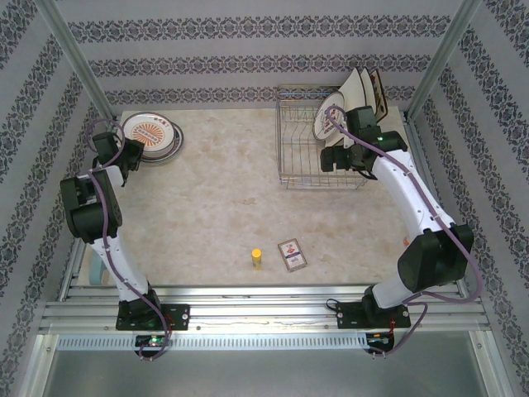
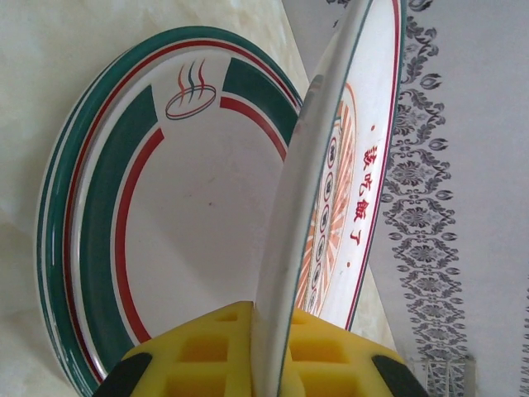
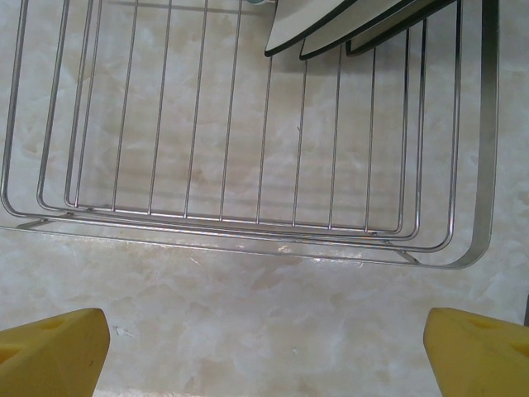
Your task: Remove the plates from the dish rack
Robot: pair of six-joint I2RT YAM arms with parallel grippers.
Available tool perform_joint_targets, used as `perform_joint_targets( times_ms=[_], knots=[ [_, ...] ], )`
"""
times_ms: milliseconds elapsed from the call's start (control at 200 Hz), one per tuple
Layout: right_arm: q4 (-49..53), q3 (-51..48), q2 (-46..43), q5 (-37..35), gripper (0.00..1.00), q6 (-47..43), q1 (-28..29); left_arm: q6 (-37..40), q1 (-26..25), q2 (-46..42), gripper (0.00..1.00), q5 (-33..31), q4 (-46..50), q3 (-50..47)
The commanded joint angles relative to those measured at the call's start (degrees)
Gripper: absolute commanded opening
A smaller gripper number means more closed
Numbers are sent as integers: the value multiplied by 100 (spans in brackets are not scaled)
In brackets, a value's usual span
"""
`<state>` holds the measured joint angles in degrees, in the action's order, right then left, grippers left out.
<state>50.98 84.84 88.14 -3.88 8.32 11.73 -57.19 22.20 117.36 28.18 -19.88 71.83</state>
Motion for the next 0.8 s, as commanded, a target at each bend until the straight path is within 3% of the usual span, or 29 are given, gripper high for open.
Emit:
perform_joint_targets(
  times_ms=[0, 275, 390, 665, 799],
  knots=[
    [26, -2, 46, -113, 98, -120, -40, 181, -48, 136, 0, -52, 47, 242],
    [14, 42, 65, -145, 98, -167, -45, 420, -136, 261, 0, -201, 419, 406],
    [8, 50, 54, -145, 98, -179, -48, 620, -158, 244, 8, -249, 694, 505],
    [21, 112, 23, -81, 98, -216, -49, 1510, -241, -71, 42, -599, 1625, 701],
    [36, 130, -23, -52, 98, -235, -52, 2013, -298, -242, 52, -778, 2151, 879]
  ],
)
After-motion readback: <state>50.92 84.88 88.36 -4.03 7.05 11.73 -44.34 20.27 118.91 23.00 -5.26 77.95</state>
